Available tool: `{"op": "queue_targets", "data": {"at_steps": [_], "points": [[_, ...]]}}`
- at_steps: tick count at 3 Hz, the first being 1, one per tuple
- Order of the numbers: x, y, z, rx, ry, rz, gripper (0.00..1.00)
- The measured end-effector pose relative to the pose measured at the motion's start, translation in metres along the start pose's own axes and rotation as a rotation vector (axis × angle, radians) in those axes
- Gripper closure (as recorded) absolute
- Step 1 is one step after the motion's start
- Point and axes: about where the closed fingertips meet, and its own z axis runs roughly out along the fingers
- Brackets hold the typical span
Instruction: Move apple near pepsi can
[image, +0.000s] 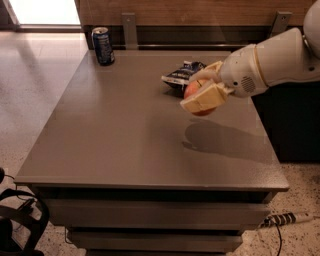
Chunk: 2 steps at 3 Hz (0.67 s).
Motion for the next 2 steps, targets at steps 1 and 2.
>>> {"op": "queue_targets", "data": {"at_steps": [1,2], "points": [[-0.042,-0.038,-0.009,0.003,0.033,0.022,1.00],[-0.083,-0.078,-0.010,0.027,-0.024,0.020,1.00]]}}
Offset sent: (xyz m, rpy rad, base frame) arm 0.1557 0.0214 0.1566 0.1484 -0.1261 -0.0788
